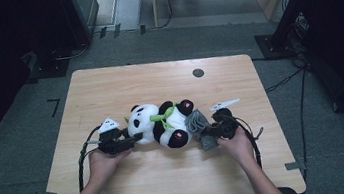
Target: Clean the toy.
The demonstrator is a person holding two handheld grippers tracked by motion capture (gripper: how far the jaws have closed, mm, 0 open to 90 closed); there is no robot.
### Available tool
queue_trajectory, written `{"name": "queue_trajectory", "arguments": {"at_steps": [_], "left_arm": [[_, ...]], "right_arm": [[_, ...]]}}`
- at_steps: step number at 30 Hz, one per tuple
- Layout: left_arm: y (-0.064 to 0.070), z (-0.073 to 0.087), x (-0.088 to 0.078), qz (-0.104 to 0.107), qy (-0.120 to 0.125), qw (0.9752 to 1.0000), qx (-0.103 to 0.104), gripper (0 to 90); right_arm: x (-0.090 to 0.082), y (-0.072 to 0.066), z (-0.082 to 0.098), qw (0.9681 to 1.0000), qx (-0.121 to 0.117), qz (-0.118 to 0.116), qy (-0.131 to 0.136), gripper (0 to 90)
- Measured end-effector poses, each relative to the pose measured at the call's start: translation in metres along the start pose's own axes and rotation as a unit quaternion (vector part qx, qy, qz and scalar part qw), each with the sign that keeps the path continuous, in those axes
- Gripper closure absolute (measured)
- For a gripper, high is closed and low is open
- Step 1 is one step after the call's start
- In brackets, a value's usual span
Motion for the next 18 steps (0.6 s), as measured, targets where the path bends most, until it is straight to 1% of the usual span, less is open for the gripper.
{"name": "queue_trajectory", "arguments": {"at_steps": [1, 2, 3, 4, 5, 8, 10, 13, 14, 15, 16, 17, 18], "left_arm": [[0.0, 0.0, 0.0, 0.0, 0.0, 1.0, 0.0, 47.0], [0.001, 0.0, 0.0, -0.001, 0.0, 1.0, 0.002, 47.0], [0.001, 0.0, 0.0, -0.001, 0.0, 1.0, 0.002, 47.0], [0.001, 0.0, 0.001, -0.003, 0.001, 1.0, 0.001, 47.0], [0.002, 0.0, 0.001, -0.005, 0.001, 1.0, -0.002, 47.0], [0.002, 0.0, 0.0, -0.005, -0.001, 1.0, 0.003, 47.0], [0.002, 0.0, 0.0, -0.005, -0.001, 1.0, 0.007, 47.0], [0.002, 0.0, 0.0, -0.006, -0.001, 0.9999, 0.009, 47.0], [0.003, 0.0, 0.0, -0.006, -0.001, 1.0, 0.008, 47.0], [0.003, 0.0, 0.0, -0.006, -0.001, 1.0, 0.008, 47.0], [0.002, 0.0, 0.0, -0.007, -0.003, 0.9999, 0.01, 47.0], [0.002, 0.0, 0.0, -0.007, -0.002, 0.9999, 0.01, 47.0], [0.002, 0.0, 0.0, -0.007, -0.002, 0.9999, 0.01, 47.0]], "right_arm": [[-0.005, -0.003, -0.004, 0.9999, -0.006, -0.001, 0.009, 79.2], [-0.011, -0.008, -0.011, 0.9997, -0.004, -0.009, 0.022, 79.2], [-0.011, -0.008, -0.011, 0.9997, -0.004, -0.009, 0.022, 79.2], [-0.014, -0.012, -0.015, 0.9994, -0.006, -0.014, 0.03, 79.2], [-0.022, -0.023, -0.027, 0.9984, -0.016, -0.022, 0.049, 79.2], [-0.028, -0.036, -0.041, 0.997, -0.027, -0.029, 0.067, 79.2], [-0.031, -0.047, -0.054, 0.9952, -0.036, -0.038, 0.083, 79.2], [-0.036, -0.061, -0.069, 0.993, -0.049, -0.047, 0.096, 79.2], [-0.037, -0.066, -0.073, 0.9924, -0.049, -0.053, 0.099, 79.1], [-0.037, -0.066, -0.073, 0.9924, -0.049, -0.053, 0.099, 79.1], [-0.04, -0.076, -0.08, 0.9907, -0.054, -0.067, 0.105, 79.2], [-0.04, -0.083, -0.083, 0.9898, -0.056, -0.076, 0.107, 79.2], [-0.04, -0.083, -0.083, 0.9898, -0.056, -0.076, 0.107, 79.2]]}}
Point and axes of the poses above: each handheld gripper's, and its own axes: x roughly forward along the jaws, z roughly out of its underside, y roughly to its right, the point moved 10 cm from there along x, roughly forward along the jaws, and after that the axes turned 8 degrees about y, right-handed, at the moved point
